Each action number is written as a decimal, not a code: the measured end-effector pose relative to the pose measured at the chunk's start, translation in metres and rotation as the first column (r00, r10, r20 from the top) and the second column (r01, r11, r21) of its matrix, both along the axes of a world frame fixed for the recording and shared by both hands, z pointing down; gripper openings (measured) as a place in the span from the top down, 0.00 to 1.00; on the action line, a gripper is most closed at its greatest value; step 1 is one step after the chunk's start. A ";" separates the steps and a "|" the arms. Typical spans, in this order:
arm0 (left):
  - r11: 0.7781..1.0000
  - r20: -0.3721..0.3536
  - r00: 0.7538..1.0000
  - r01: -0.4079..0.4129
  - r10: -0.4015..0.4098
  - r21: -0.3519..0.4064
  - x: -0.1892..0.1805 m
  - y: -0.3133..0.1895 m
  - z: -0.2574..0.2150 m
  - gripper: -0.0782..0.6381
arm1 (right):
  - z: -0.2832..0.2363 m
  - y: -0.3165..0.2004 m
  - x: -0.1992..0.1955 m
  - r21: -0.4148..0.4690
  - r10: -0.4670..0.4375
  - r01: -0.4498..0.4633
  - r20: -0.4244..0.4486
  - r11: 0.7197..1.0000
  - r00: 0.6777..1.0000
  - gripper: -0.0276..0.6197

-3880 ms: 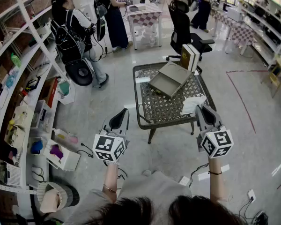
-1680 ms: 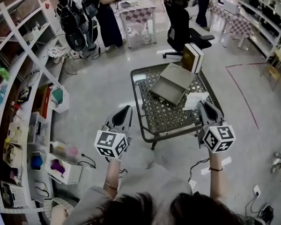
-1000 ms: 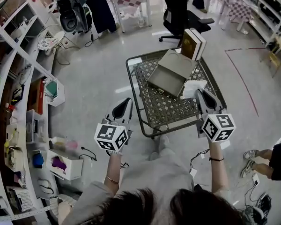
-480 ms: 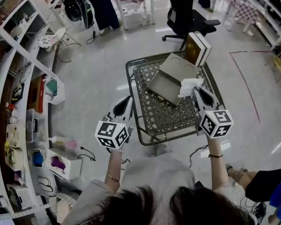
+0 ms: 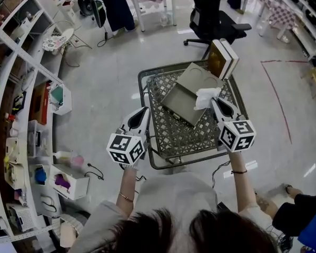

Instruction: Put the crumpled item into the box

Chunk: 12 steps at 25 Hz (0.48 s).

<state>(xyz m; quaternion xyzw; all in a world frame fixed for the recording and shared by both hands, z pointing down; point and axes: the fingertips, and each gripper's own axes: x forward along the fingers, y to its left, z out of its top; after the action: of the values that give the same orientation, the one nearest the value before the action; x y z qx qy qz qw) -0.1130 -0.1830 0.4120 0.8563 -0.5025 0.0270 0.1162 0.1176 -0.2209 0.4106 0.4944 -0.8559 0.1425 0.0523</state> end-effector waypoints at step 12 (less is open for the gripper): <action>0.994 0.096 0.995 -0.017 0.027 -0.106 0.014 -0.031 0.045 0.87 | 0.049 -0.053 -0.006 -0.100 -0.006 0.007 0.011 0.995 1.000 0.88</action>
<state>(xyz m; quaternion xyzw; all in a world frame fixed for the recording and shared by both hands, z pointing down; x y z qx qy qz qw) -0.0995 -0.2139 0.4574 0.8523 -0.4959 0.0963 0.1359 0.1113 -0.2735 0.4593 0.4874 -0.8496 0.1876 0.0732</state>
